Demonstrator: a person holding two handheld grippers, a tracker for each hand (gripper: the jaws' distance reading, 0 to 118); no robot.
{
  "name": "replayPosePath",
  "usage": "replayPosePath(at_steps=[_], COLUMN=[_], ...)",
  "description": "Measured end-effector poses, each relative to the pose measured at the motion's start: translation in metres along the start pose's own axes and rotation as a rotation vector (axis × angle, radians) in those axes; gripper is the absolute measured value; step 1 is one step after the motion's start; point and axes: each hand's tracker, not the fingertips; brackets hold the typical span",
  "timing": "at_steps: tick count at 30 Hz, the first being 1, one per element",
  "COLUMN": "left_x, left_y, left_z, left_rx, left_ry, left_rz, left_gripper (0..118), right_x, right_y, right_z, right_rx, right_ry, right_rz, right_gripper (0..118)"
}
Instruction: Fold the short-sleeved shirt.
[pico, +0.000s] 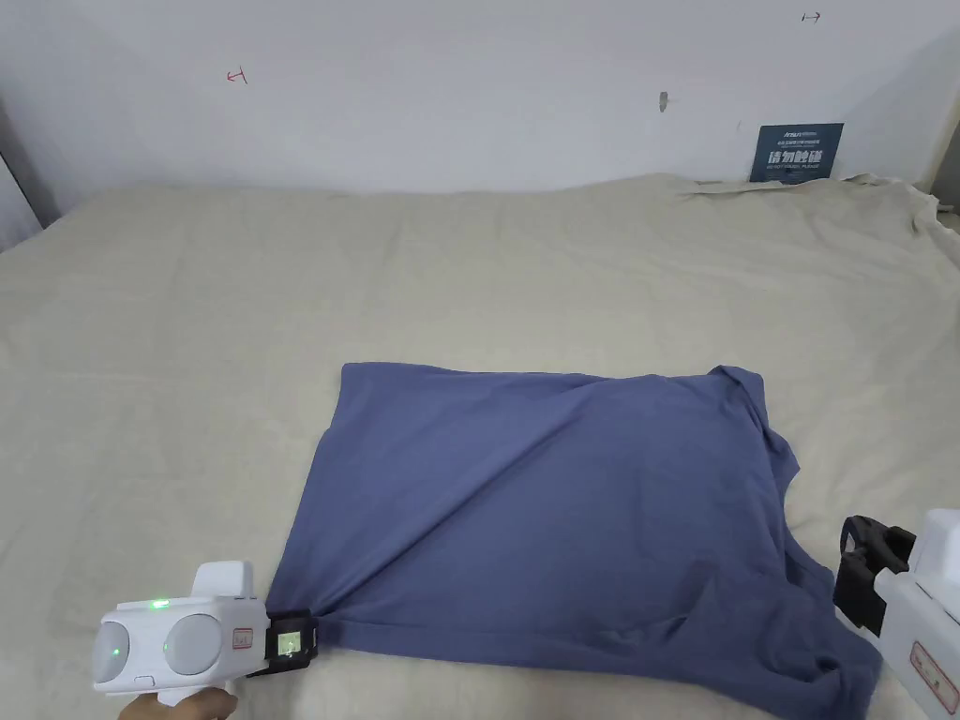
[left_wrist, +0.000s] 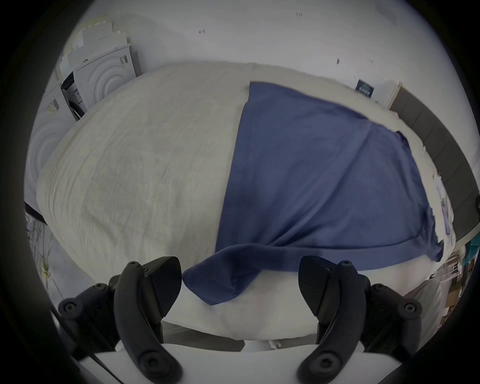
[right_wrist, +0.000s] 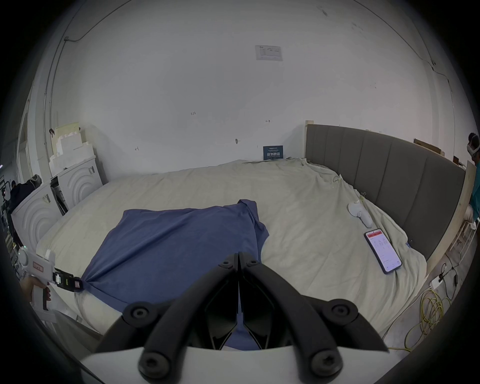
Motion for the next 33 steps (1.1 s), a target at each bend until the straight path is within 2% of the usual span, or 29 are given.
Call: replayPosePath(at_steps=[2,4,5,6,8,10,11,13,14,15,16,17,18,19,22,28,29,30,31,32,33], left_x=[-0.002,-0.002,-0.003,-0.002,0.006,0.011,0.013,0.016,0.017,0.016,0.016,0.016,0.016,0.015,0.016,0.014,0.014,0.014,0.014,0.014,0.014], left_y=[-0.002,-0.003,-0.002,-0.002,0.001,0.003,0.005,0.007,0.009,0.011,0.012,0.014,0.014,0.017,0.018,0.018,0.017,0.017,0.017,0.016,0.016], left_z=[-0.007,-0.01,-0.01,-0.009,-0.002,0.001,0.003,0.007,0.011,0.012,0.015,0.018,0.019,0.019,0.022,0.023,0.023,0.022,0.021,0.02,0.02], left_rx=[-0.004,-0.006,-0.007,-0.008,0.003,0.021,0.028,0.051,0.061,0.067,0.075,0.08,0.087,0.093,0.102,0.1,0.099,0.097,0.094,0.094,0.094], left_ry=[0.018,0.022,-0.004,-0.027,-0.037,-0.033,-0.04,-0.028,-0.029,-0.032,-0.041,-0.049,-0.05,-0.053,-0.053,-0.062,-0.061,-0.06,-0.059,-0.059,-0.06], left_rz=[-0.004,-0.012,-0.019,-0.02,-0.044,-0.069,-0.084,-0.107,-0.111,-0.11,-0.105,-0.104,-0.105,-0.106,-0.118,-0.104,-0.103,-0.104,-0.104,-0.104,-0.103], left_gripper=[91,65,47,38,34,10,5,4,4,4,4,4,4,4,4,4,4,4,4,4,4], right_x=[0.007,0.012,0.012,0.013,0.021,0.03,0.035,0.041,0.044,0.047,0.049,0.045,0.044,0.044,0.035,0.032,0.028,0.027,0.026,0.025,0.024], right_y=[-0.004,-0.007,-0.008,-0.01,-0.017,-0.026,-0.031,-0.043,-0.05,-0.055,-0.063,-0.069,-0.074,-0.079,-0.091,-0.102,-0.101,-0.101,-0.102,-0.103,-0.104], right_z=[-0.003,-0.004,-0.003,-0.004,-0.008,-0.015,-0.019,-0.028,-0.032,-0.035,-0.04,-0.041,-0.044,-0.047,-0.053,-0.067,-0.066,-0.068,-0.07,-0.071,-0.072], right_rx=[-0.01,-0.021,-0.027,-0.035,-0.069,-0.115,-0.158,-0.234,-0.265,-0.294,-0.325,-0.36,-0.383,-0.386,-0.443,-0.457,-0.46,-0.462,-0.467,-0.468,-0.468], right_ry=[-0.007,-0.012,-0.015,-0.019,-0.029,-0.042,-0.045,-0.045,-0.051,-0.04,-0.041,-0.045,-0.048,-0.047,-0.052,-0.05,-0.044,-0.036,-0.027,-0.021,-0.012], right_rz=[-0.003,-0.01,-0.013,-0.015,-0.019,-0.036,-0.052,-0.079,-0.09,-0.098,-0.104,-0.103,-0.099,-0.095,-0.079,-0.087,-0.088,-0.091,-0.096,-0.097,-0.091], right_gripper=[0,0,0,0,0,0,0,0,10,25,44,70,81,84,84,82,75,60,39,10,4])
